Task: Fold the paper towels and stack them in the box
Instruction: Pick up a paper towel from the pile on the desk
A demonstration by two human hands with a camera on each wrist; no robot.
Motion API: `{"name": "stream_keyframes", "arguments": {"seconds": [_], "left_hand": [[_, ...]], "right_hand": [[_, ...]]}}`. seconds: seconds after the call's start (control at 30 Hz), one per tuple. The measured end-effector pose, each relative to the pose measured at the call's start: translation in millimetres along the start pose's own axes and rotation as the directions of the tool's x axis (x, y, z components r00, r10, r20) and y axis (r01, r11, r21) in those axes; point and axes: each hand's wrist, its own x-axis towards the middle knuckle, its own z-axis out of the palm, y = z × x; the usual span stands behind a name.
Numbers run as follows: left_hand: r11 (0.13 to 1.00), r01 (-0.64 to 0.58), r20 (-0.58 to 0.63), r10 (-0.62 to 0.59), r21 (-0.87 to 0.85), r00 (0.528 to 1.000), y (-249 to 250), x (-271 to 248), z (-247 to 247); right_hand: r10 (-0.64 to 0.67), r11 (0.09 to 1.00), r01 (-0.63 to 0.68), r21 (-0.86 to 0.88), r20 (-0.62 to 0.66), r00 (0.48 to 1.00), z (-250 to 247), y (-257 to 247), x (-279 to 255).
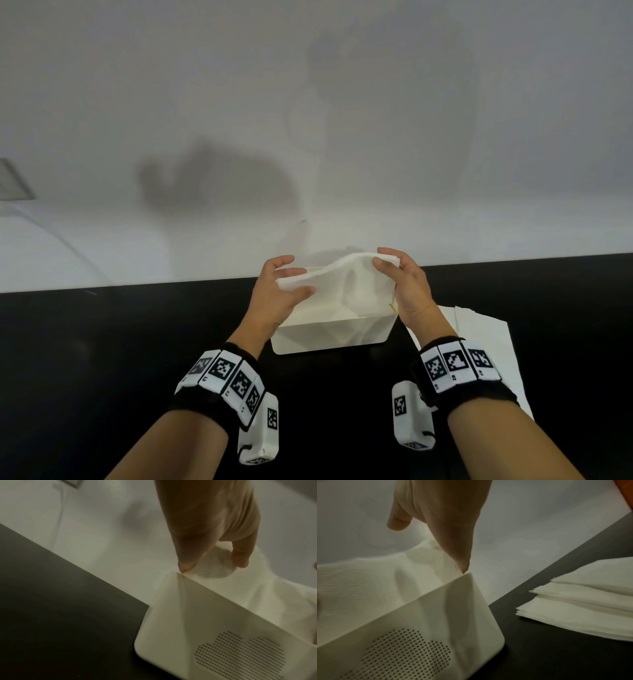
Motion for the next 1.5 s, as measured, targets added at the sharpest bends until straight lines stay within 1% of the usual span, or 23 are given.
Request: {"name": "stream_keyframes", "arguments": {"seconds": [0.07, 0.13, 0.23, 0.3, 0.4, 0.47, 0.53, 0.63, 0.8, 0.87, 1.0, 1.1, 1.17, 1.23, 1.27, 1.3, 1.37, 1.4, 1.43, 1.47, 1.5], "left_hand": [[1.000, -0.009, -0.011, 0.009, 0.007, 1.000, 0, 0, 2], [1.000, -0.013, -0.036, 0.013, 0.006, 0.999, 0, 1, 0], [0.998, 0.011, -0.024, -0.010, 0.055, 1.000, -1, 2, -2], [0.999, 0.015, -0.015, -0.014, 0.035, 1.000, 0, 1, 0], [0.999, 0.003, -0.012, -0.004, -0.054, 1.000, 6, 2, 0], [0.998, -0.006, -0.002, 0.006, -0.056, 1.000, 8, 3, -3], [0.999, 0.001, 0.016, -0.001, -0.039, 1.000, 6, 2, -4], [0.999, 0.013, 0.009, -0.013, -0.039, 1.000, 1, 0, -1], [0.997, 0.019, 0.007, -0.019, -0.077, 1.000, 6, 0, 3], [0.996, 0.031, 0.002, -0.031, -0.084, 1.000, 5, 1, 1], [0.999, 0.050, -0.028, -0.051, -0.017, 0.998, 2, 3, 4], [0.997, 0.073, -0.045, -0.073, 0.005, 0.996, 4, 3, 3], [0.992, 0.069, -0.044, -0.064, 0.105, 0.997, 8, 4, -2], [0.956, 0.002, -0.044, 0.011, 0.294, 0.999, 19, 7, -7], [0.911, -0.057, -0.042, 0.081, 0.408, 0.996, 25, 9, -9], [0.847, -0.130, -0.024, 0.166, 0.515, 0.986, 34, 10, -9], [0.688, -0.278, 0.080, 0.305, 0.671, 0.949, 53, 13, -3], [0.612, -0.329, 0.142, 0.335, 0.719, 0.932, 62, 13, 3], [0.561, -0.369, 0.197, 0.344, 0.741, 0.918, 70, 14, 9], [0.545, -0.389, 0.227, 0.342, 0.743, 0.912, 78, 13, 15], [0.577, -0.393, 0.232, 0.335, 0.716, 0.913, 84, 13, 19]], "right_hand": [[-0.015, 0.999, 0.016, -0.039, 0.020, 1.000, 1, 0, 0], [-0.023, 0.999, 0.023, -0.047, 0.006, 1.000, -2, 0, 1], [0.009, 0.993, -0.009, -0.116, 0.003, 1.000, -8, 0, 4], [0.026, 0.985, -0.021, -0.174, 0.029, 0.999, -7, -1, 2], [0.011, 0.988, -0.006, -0.154, 0.032, 0.999, -8, -6, 3], [0.010, 0.989, -0.002, -0.147, 0.054, 0.998, -11, -7, 4], [0.032, 0.979, -0.016, -0.202, 0.078, 0.996, -12, -3, 3], [0.058, 0.966, -0.043, -0.255, 0.052, 0.997, -11, 2, 4], [0.031, 0.966, -0.016, -0.259, 0.055, 0.998, -6, -1, 6], [0.047, 0.964, -0.032, -0.263, 0.050, 0.998, -6, -2, 6], [0.101, 0.933, -0.078, -0.350, 0.049, 0.994, -3, 1, 5], [0.113, 0.924, -0.094, -0.370, 0.031, 0.993, -2, -1, 3], [0.089, 0.904, -0.082, -0.420, -0.002, 0.996, -3, -5, 3], [0.020, 0.891, -0.018, -0.453, 0.000, 1.000, -2, -15, 1], [-0.030, 0.888, 0.034, -0.458, 0.017, 0.999, -1, -22, -1], [-0.092, 0.878, 0.102, -0.467, 0.044, 0.995, 3, -31, -4], [-0.211, 0.835, 0.243, -0.493, 0.120, 0.970, 11, -48, -11], [-0.249, 0.812, 0.296, -0.502, 0.161, 0.955, 16, -56, -14], [-0.272, 0.793, 0.336, -0.508, 0.199, 0.942, 21, -62, -18], [-0.296, 0.778, 0.374, -0.506, 0.230, 0.927, 26, -68, -23], [-0.333, 0.764, 0.413, -0.496, 0.246, 0.910, 28, -72, -26]]}}
